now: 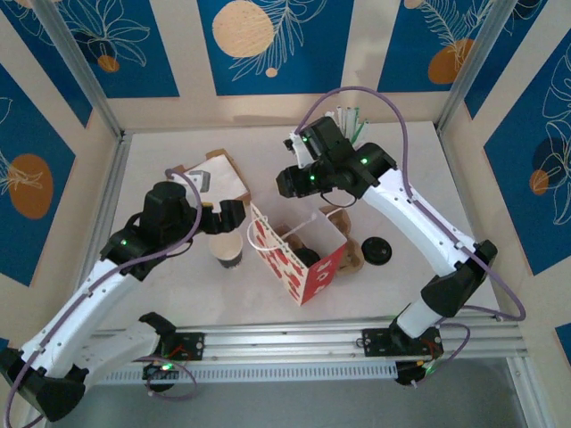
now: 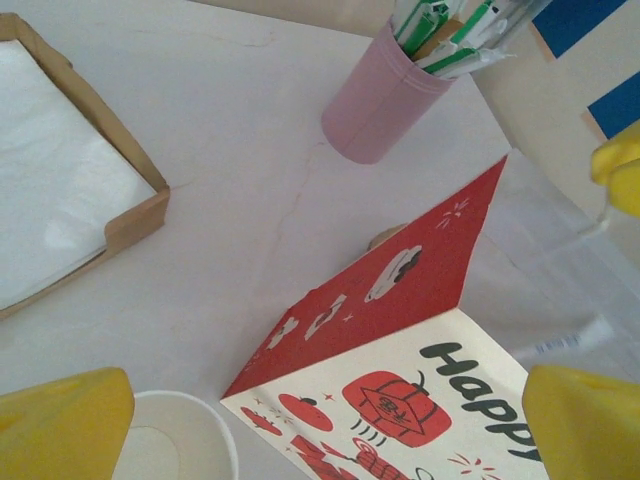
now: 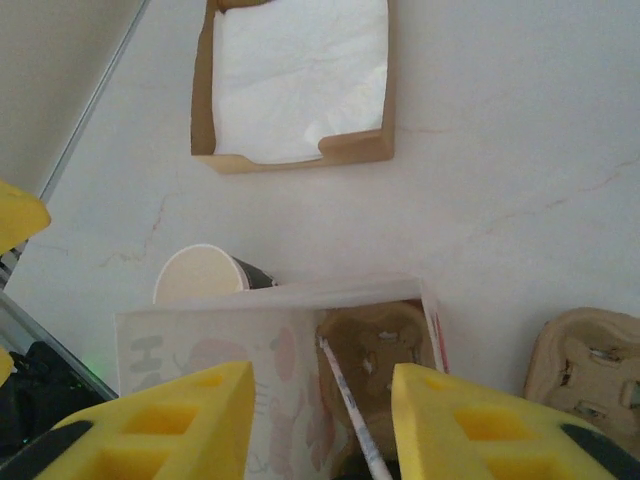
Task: Pack the takeout coffee
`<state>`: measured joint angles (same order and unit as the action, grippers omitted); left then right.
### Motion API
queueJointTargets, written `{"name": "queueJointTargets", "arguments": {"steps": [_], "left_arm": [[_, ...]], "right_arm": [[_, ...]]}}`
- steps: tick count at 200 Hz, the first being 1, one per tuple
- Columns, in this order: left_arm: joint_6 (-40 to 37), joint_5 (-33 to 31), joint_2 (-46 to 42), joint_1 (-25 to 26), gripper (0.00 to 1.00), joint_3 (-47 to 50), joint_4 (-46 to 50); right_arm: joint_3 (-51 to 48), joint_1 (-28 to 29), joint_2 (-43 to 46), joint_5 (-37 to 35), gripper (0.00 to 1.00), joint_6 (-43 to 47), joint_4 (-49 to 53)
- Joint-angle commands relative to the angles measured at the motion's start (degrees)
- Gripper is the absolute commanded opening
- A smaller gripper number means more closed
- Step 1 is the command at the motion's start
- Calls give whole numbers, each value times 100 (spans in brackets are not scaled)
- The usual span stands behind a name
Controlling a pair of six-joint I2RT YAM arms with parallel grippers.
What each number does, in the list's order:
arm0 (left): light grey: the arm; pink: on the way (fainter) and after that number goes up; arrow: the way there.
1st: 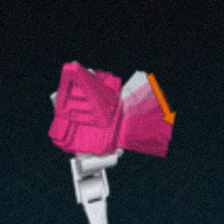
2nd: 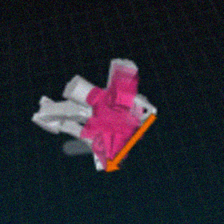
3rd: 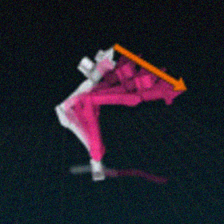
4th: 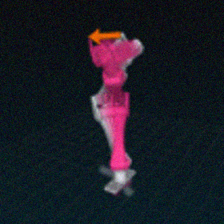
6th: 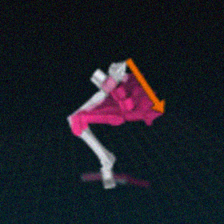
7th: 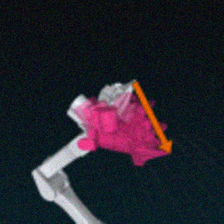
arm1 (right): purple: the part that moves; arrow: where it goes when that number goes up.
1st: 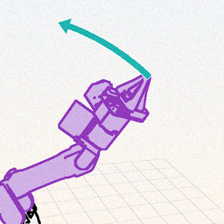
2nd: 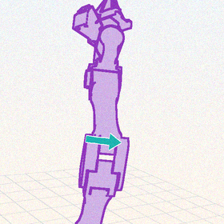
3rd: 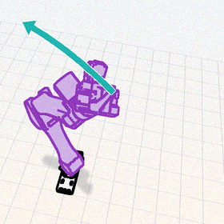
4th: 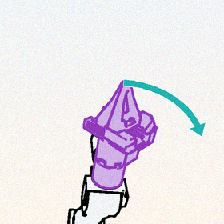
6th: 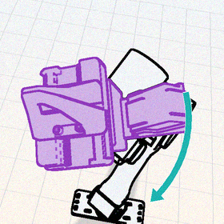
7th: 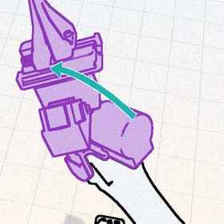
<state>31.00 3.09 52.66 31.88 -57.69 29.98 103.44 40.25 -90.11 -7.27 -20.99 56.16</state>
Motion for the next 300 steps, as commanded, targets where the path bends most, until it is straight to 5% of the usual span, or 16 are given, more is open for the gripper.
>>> {"name": "queueJointTargets", "arguments": {"steps": [1, 72, 144, 229, 300], "left_arm": [[-16, -355, 155, -45, 100, -330, 291], [-393, -538, 1574, -834, 99, -1380, 900], [-933, -1009, 3904, -1347, 75, -2878, 1721], [-1219, -1425, 6334, -1791, 60, -4828, 2617], [-1245, -936, 7506, -2113, 52, -5535, 2856]], "right_arm": [[343, -126, 152, 220, 46, 88, -12], [1882, -1147, -1041, 1696, 58, -128, 31], [4336, -1677, -3353, 2411, 61, -29, 980], [4219, -1781, -3883, 2603, 63, 121, 923], [3926, -1705, -3823, 2687, 64, 245, 904]]}}
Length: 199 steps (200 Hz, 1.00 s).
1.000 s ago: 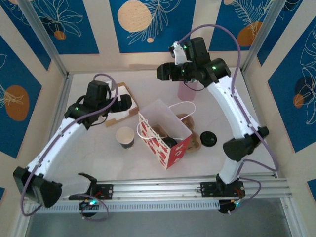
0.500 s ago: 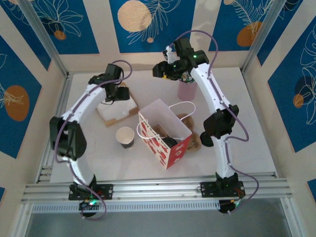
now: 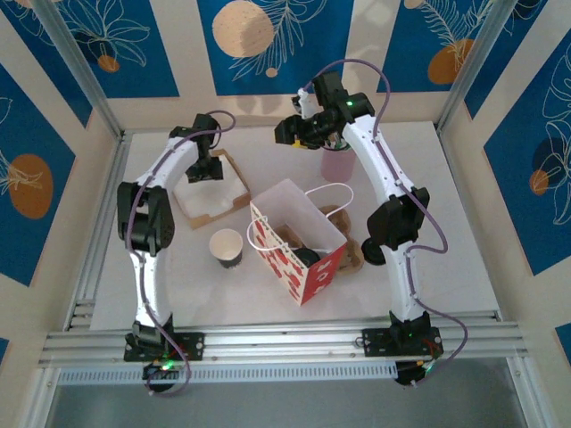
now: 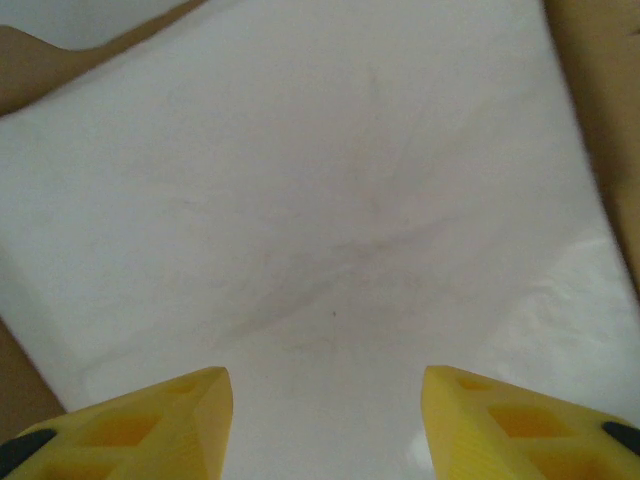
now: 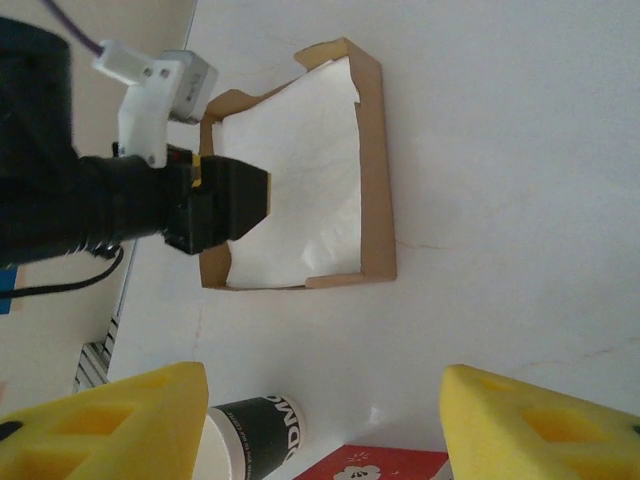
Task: Pack the takeout coffee
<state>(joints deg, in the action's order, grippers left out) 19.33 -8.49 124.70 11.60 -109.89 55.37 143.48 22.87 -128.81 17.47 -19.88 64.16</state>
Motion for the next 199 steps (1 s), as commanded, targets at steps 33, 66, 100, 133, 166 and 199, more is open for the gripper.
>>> {"name": "queueJointTargets", "arguments": {"steps": [33, 66, 100, 133, 166, 199], "left_arm": [[-88, 335, 620, -114, 46, -525, 365], [-88, 319, 805, -122, 39, -618, 398], [-88, 288, 899, -122, 35, -642, 395], [-89, 265, 947, -139, 32, -641, 395], [-88, 252, 971, -132, 27, -641, 361], [-88, 242, 1012, -148, 21, -644, 351]], "right_arm": [[-110, 33, 49, 226, 63, 150, 88], [-135, 39, 57, 235, 63, 143, 96], [-142, 31, 76, 257, 63, 155, 88], [-169, 30, 97, 256, 63, 153, 88], [-193, 27, 127, 265, 63, 166, 81], [-259, 16, 179, 262, 63, 180, 69]]}}
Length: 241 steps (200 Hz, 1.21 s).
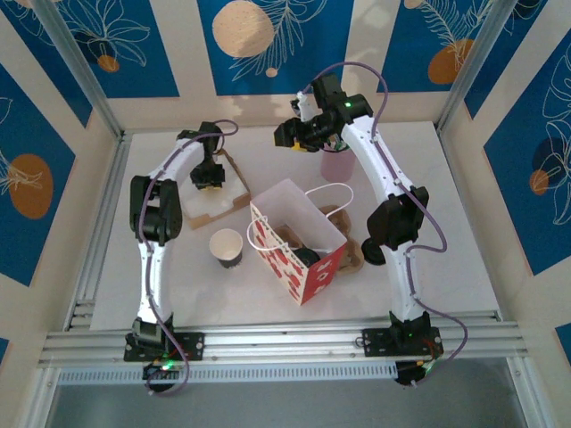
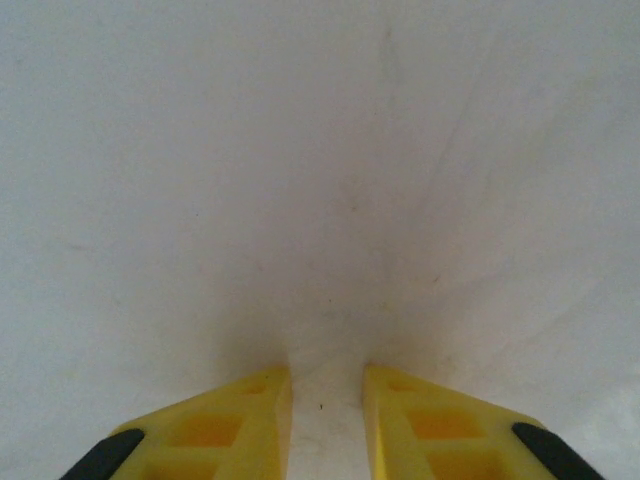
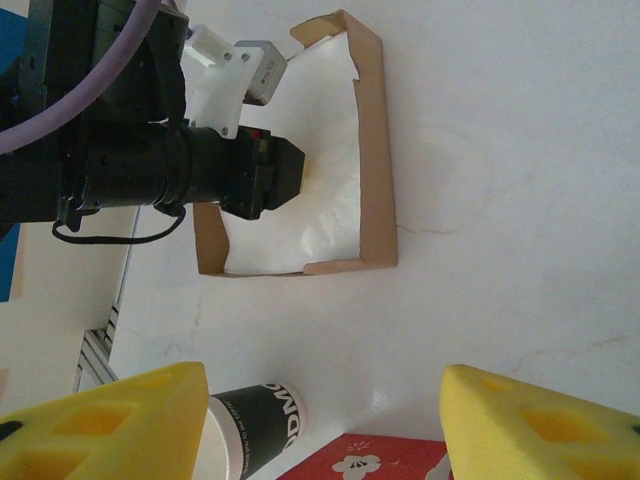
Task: Pack the takeout coffee
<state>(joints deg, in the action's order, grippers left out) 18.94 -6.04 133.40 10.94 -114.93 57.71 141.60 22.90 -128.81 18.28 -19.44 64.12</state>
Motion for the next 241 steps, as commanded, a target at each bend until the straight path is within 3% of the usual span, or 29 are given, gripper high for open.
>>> {"name": "queueJointTargets", "arguments": {"steps": [1, 38, 77, 92, 143, 241], "left_arm": [[-48, -7, 142, -79, 20, -141, 117], [-66, -24, 151, -91, 17, -181, 133], [-90, -210, -70, -92, 40, -180, 196], [-110, -224, -102, -113, 44, -185, 174], [-83, -65, 130, -159, 43, -166, 129], [-75, -20, 260, -162, 22, -165, 82]], "right_arm": [[-71, 18, 180, 178, 63, 135, 74], [-85, 9, 208, 194, 63, 153, 70], [-71, -5, 207, 228, 63, 143, 66], [-71, -8, 208, 235, 63, 138, 57], [-89, -13, 199, 238, 63, 144, 57], [-80, 4, 239, 286, 63, 129, 66]]}}
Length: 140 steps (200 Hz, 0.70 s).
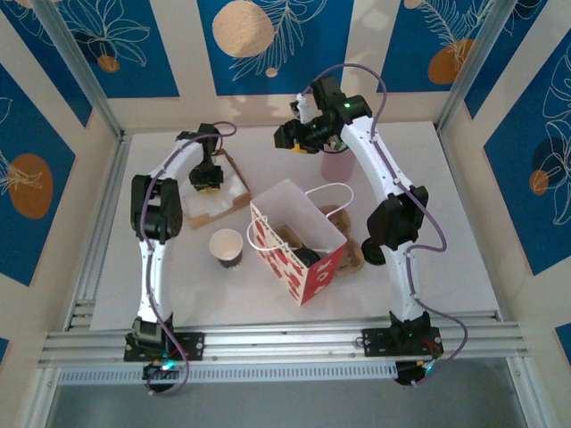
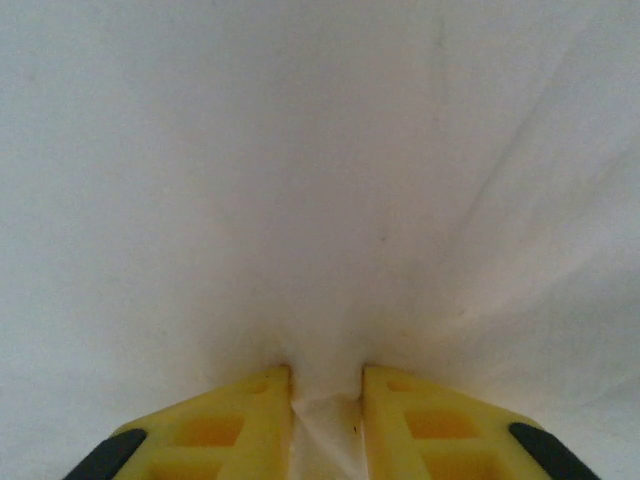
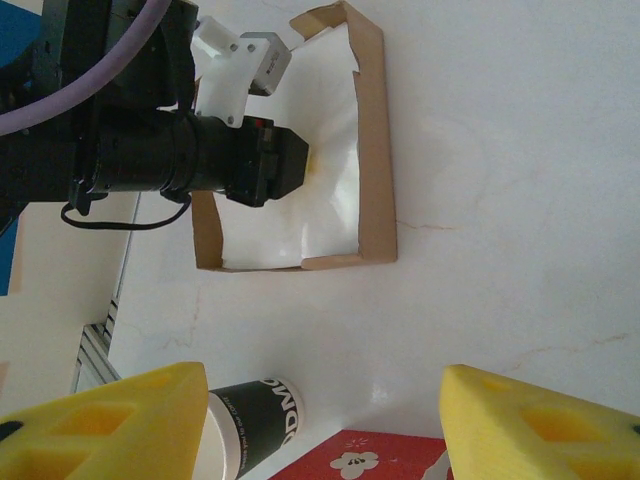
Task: Pack the takeout coffee
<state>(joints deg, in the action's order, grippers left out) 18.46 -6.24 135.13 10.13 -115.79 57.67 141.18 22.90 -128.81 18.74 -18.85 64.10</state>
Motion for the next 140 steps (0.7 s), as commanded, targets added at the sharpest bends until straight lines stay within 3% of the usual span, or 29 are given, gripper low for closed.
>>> {"name": "queueJointTargets", "arguments": {"steps": [1, 106, 140], "left_arm": [[-26, 0, 81, -77, 22, -78, 87], [-62, -46, -455, -80, 19, -35, 135], [-70, -42, -589, -79, 12, 30, 60]], "right_arm": [[-38, 0, 241, 242, 63, 68, 68], [-43, 22, 242, 270, 63, 47, 50], [-39, 31, 243, 261, 63, 52, 59]]}}
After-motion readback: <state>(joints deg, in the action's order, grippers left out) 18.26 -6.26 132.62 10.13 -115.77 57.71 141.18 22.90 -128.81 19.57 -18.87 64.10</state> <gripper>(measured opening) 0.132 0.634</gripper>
